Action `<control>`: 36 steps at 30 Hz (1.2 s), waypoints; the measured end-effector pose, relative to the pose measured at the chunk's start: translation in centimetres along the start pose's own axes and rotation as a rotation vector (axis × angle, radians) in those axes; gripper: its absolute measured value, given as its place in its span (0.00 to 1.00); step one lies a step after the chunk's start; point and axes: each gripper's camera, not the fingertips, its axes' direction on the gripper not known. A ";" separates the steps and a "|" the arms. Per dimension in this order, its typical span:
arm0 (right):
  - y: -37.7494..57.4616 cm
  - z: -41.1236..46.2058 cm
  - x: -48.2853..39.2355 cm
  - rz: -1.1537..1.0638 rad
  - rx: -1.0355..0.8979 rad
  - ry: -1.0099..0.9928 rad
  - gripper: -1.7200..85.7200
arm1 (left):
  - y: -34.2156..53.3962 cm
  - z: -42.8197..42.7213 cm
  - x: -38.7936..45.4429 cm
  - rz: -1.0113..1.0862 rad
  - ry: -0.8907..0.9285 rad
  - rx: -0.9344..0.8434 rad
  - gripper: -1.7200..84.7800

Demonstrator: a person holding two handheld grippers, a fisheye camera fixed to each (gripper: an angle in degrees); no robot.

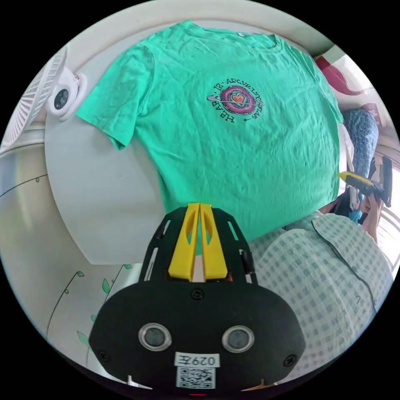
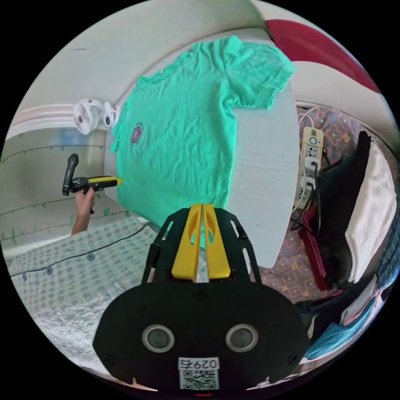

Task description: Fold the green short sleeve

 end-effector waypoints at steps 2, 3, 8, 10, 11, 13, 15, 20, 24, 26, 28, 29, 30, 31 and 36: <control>-1.0 -2.3 3.4 0.097 0.117 -0.096 0.05 | -0.9 0.6 0.7 0.008 0.012 -0.038 0.01; -1.7 -3.5 5.8 0.173 0.189 -0.177 0.08 | -1.4 0.5 0.9 0.002 0.012 -0.028 0.01; -3.9 -3.6 13.1 0.417 0.308 -0.498 0.13 | -2.7 0.9 1.2 -0.023 0.065 -0.050 0.01; -3.7 -2.8 14.6 0.502 0.346 -0.545 0.13 | -3.3 1.1 1.6 -0.010 0.080 -0.056 0.01; -3.4 -2.6 14.9 0.523 0.368 -0.556 0.13 | -3.4 1.2 1.6 -0.010 0.083 -0.058 0.01; -3.0 -1.9 16.1 0.576 0.451 -0.639 0.11 | -4.0 1.4 2.1 -0.012 0.083 -0.065 0.01; -3.5 -1.7 16.9 0.574 0.497 -0.684 0.10 | -4.3 1.5 2.5 -0.016 0.078 -0.071 0.01; -7.2 -1.8 17.0 0.548 0.478 -0.647 0.05 | -5.0 2.0 2.9 -0.044 0.109 -0.074 0.01; -10.0 -6.1 11.2 0.333 0.571 -0.394 0.04 | -5.4 2.4 3.4 -0.053 0.121 -0.074 0.01; -12.2 -7.2 5.5 0.081 0.509 -0.229 0.04 | -5.7 2.5 3.8 -0.053 0.112 -0.077 0.01; -14.4 -5.3 -3.4 -0.296 0.323 -0.049 0.04 | -6.0 2.7 4.3 -0.050 0.099 -0.085 0.01; -14.8 -4.2 -5.3 -0.390 0.246 -0.022 0.05 | -6.1 2.7 4.5 -0.049 0.097 -0.088 0.01; -15.6 -1.3 -8.2 -0.520 0.063 0.029 0.05 | -6.3 2.8 4.7 -0.044 0.093 -0.094 0.01; -16.1 1.2 -9.6 -0.565 -0.079 0.056 0.08 | -6.5 2.9 4.9 -0.038 0.091 -0.099 0.01; -17.0 1.3 -7.9 -0.422 -0.006 -0.020 0.13 | -6.6 3.3 5.3 -0.038 0.109 -0.093 0.01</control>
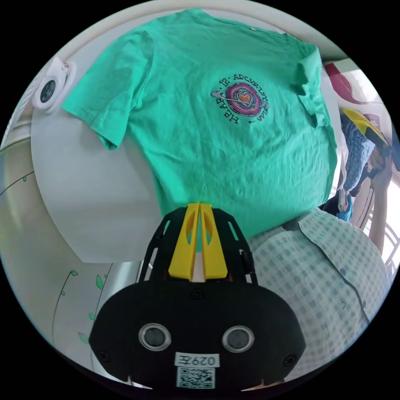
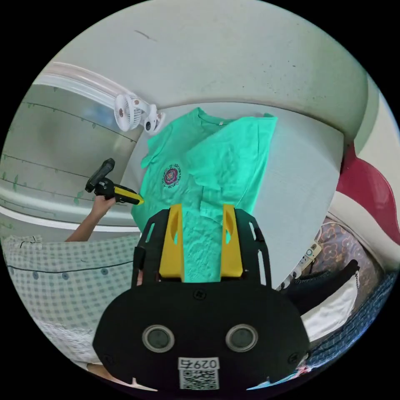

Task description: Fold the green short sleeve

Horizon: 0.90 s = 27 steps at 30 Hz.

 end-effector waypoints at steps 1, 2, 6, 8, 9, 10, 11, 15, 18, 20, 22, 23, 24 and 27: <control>0.0 -0.4 1.2 0.057 0.042 -0.014 0.12 | 0.1 0.1 -0.1 -0.010 0.013 0.010 0.01; -0.1 -0.5 1.8 0.085 0.055 -0.020 0.11 | 0.2 0.2 -0.1 -0.015 0.020 0.015 0.01; -3.0 1.7 2.7 0.114 0.041 -0.026 0.05 | 0.5 0.5 -0.3 -0.037 0.062 0.047 0.01; -5.4 3.6 1.9 0.098 0.012 0.046 0.03 | 0.6 0.7 -0.2 -0.045 0.074 0.051 0.01; -7.4 5.1 1.2 0.079 -0.010 0.098 0.02 | 0.5 0.8 -0.1 -0.048 0.076 0.050 0.01; -9.4 6.5 0.7 0.068 -0.020 0.144 0.02 | 0.4 0.9 0.2 -0.048 0.072 0.046 0.01; -10.4 7.3 0.5 0.063 -0.026 0.162 0.02 | 0.4 0.9 0.3 -0.047 0.068 0.044 0.01; -16.5 12.3 0.7 0.030 -0.129 0.197 0.02 | -0.1 1.2 1.7 -0.039 0.018 0.024 0.01; -18.5 13.0 3.2 0.107 -0.171 0.281 0.01 | -0.3 1.4 2.9 -0.041 -0.024 0.012 0.01; -18.8 11.5 4.4 0.205 -0.125 0.341 0.01 | -0.5 1.6 3.5 -0.046 -0.045 0.005 0.01; -19.0 9.9 3.5 0.197 -0.042 0.507 0.01 | -0.7 1.8 4.1 -0.064 -0.059 -0.002 0.01; -19.2 9.7 3.1 0.167 -0.033 0.486 0.01 | -0.7 1.8 4.2 -0.069 -0.061 -0.004 0.01; -19.8 9.8 2.5 0.110 -0.032 0.418 0.01 | -0.8 1.9 4.5 -0.071 -0.066 -0.009 0.01; -22.0 12.3 1.7 0.030 -0.094 0.345 0.01 | -1.3 2.1 5.2 -0.064 -0.085 -0.035 0.01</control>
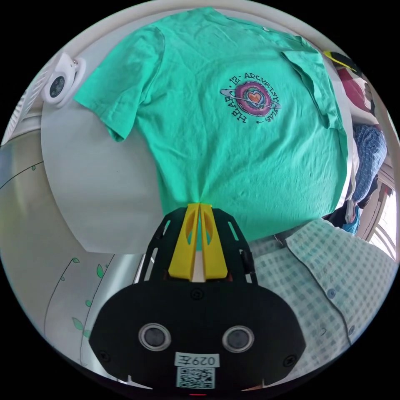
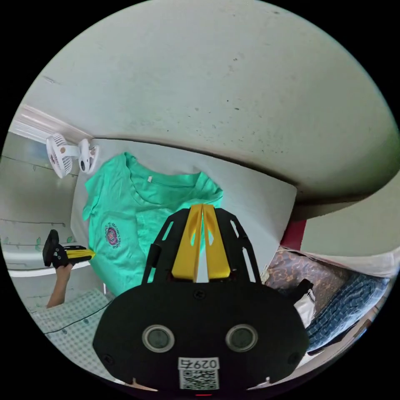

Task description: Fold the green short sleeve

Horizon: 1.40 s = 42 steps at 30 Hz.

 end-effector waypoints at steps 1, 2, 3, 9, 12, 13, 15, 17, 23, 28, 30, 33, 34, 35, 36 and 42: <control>-1.1 1.5 -0.6 -0.031 -0.052 0.015 0.01 | -0.2 0.1 0.3 0.005 -0.010 -0.012 0.01; -1.5 2.4 -0.8 -0.036 -0.088 0.044 0.01 | -0.3 0.1 0.5 0.008 -0.016 -0.018 0.01; -2.2 3.4 -0.9 -0.051 -0.130 0.106 0.01 | -0.5 0.2 0.9 0.015 -0.028 -0.031 0.01; -2.0 -1.5 -0.1 0.005 -0.002 0.222 0.01 | -1.1 0.5 2.7 0.026 -0.091 -0.071 0.01; -1.8 -1.3 -1.2 -0.088 -0.036 0.068 0.01 | -1.2 0.7 3.5 0.028 -0.125 -0.077 0.01; -2.1 -0.2 -1.3 -0.100 -0.080 0.074 0.01 | -1.2 0.8 3.9 0.036 -0.143 -0.080 0.01; -2.7 2.0 -0.5 -0.083 -0.168 0.189 0.01 | -1.2 0.9 4.6 0.054 -0.172 -0.083 0.01; -2.8 1.4 1.0 -0.005 -0.132 0.203 0.01 | -1.1 1.0 4.9 0.064 -0.189 -0.080 0.01; 2.1 -4.3 -0.2 -0.051 -0.004 -0.046 0.01 | -0.5 0.9 4.2 0.029 -0.134 -0.053 0.01; 10.6 -0.1 -3.2 -0.045 -0.126 -0.251 0.01 | 0.0 0.9 2.6 0.001 -0.040 -0.030 0.01; 11.9 2.3 -2.8 -0.024 -0.213 -0.196 0.01 | 0.3 0.9 1.8 -0.006 0.000 -0.019 0.01; 13.4 0.9 -0.6 0.094 -0.173 -0.157 0.02 | 0.6 0.9 0.6 -0.003 0.068 -0.009 0.01; 13.9 -0.2 -0.4 0.116 -0.157 -0.057 0.01 | 0.6 1.0 0.2 -0.002 0.091 -0.008 0.01; 14.2 -0.8 -0.6 0.107 -0.139 -0.020 0.01 | 0.6 1.0 0.1 -0.001 0.100 -0.008 0.01; 14.4 -1.8 -1.1 0.070 -0.100 -0.013 0.01 | 0.6 1.0 -0.2 0.004 0.111 -0.012 0.01; 14.1 0.4 -6.1 -0.073 -0.148 -0.222 0.01 | 0.4 0.8 0.4 0.053 0.058 -0.043 0.01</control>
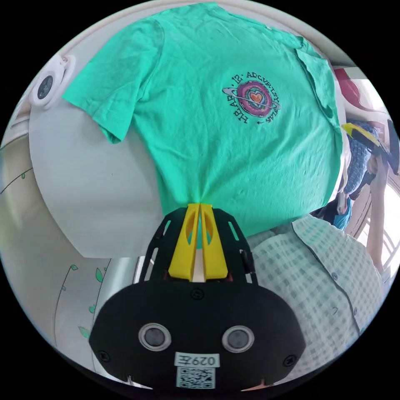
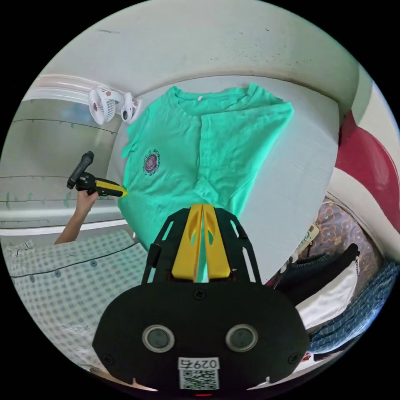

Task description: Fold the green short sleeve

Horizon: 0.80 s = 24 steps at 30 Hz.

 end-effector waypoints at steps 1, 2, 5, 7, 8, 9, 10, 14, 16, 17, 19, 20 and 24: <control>0.1 1.4 -0.9 -0.010 -0.054 0.070 0.01 | 0.1 0.0 0.3 0.009 -0.021 -0.001 0.01; 0.2 2.1 -1.1 -0.001 -0.081 0.123 0.01 | 0.1 0.0 0.4 0.012 -0.032 0.000 0.01; 2.1 1.8 -1.0 0.095 -0.040 0.271 0.01 | 0.7 -0.1 0.9 0.018 -0.070 0.021 0.01; 4.1 0.2 0.3 0.241 0.029 0.362 0.01 | 1.4 -0.2 0.9 0.010 -0.083 0.052 0.01; 4.6 -0.2 0.5 0.258 0.051 0.355 0.01 | 1.5 -0.2 0.9 0.006 -0.083 0.059 0.01; 5.6 -1.0 0.5 0.260 0.104 0.292 0.01 | 1.8 -0.2 0.8 0.000 -0.083 0.073 0.01; 6.2 -1.5 0.4 0.244 0.154 0.205 0.01 | 2.1 -0.3 0.6 -0.005 -0.082 0.084 0.01; 5.8 0.5 -0.8 0.193 0.111 0.152 0.01 | 2.6 -0.5 0.1 -0.011 -0.075 0.096 0.01; 5.5 1.9 -1.3 0.188 0.083 0.265 0.01 | 2.7 -0.6 -0.3 -0.004 -0.073 0.091 0.01; 5.7 1.7 -1.1 0.233 0.103 0.305 0.01 | 2.7 -0.6 -0.4 -0.001 -0.073 0.089 0.01; 7.0 0.7 0.1 0.344 0.168 0.296 0.01 | 2.9 -0.8 -0.8 0.006 -0.073 0.085 0.01; 7.4 0.5 0.3 0.357 0.187 0.271 0.01 | 2.9 -0.8 -0.9 0.006 -0.072 0.085 0.01; 9.1 -0.6 -0.7 0.283 0.316 0.123 0.01 | 3.5 -1.1 -1.9 -0.005 -0.066 0.097 0.01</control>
